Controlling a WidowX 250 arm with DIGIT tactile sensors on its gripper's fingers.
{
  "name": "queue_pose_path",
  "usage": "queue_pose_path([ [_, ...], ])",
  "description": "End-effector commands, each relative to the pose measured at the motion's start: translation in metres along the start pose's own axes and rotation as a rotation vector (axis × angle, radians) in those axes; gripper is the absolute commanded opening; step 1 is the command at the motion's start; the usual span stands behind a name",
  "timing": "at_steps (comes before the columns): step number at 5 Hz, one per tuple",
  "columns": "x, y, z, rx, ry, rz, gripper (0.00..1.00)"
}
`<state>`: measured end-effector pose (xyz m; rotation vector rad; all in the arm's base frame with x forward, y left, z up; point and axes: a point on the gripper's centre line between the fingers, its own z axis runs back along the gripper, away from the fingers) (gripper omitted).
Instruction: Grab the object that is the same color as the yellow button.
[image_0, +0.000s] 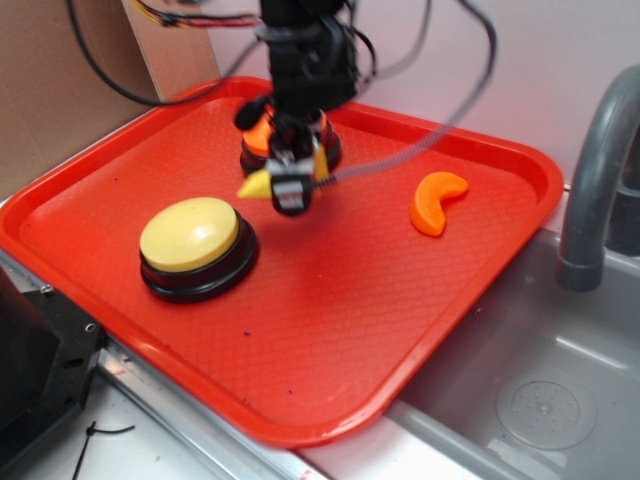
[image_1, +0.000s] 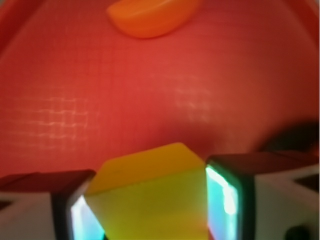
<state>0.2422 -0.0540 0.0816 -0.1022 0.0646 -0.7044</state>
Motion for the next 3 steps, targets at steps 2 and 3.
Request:
queue_pose_path([
  [2, -0.083, 0.001, 0.079, 0.118, -0.073, 0.668, 0.0],
  [3, -0.09, 0.003, 0.077, 0.151, -0.043, 0.743, 0.0],
])
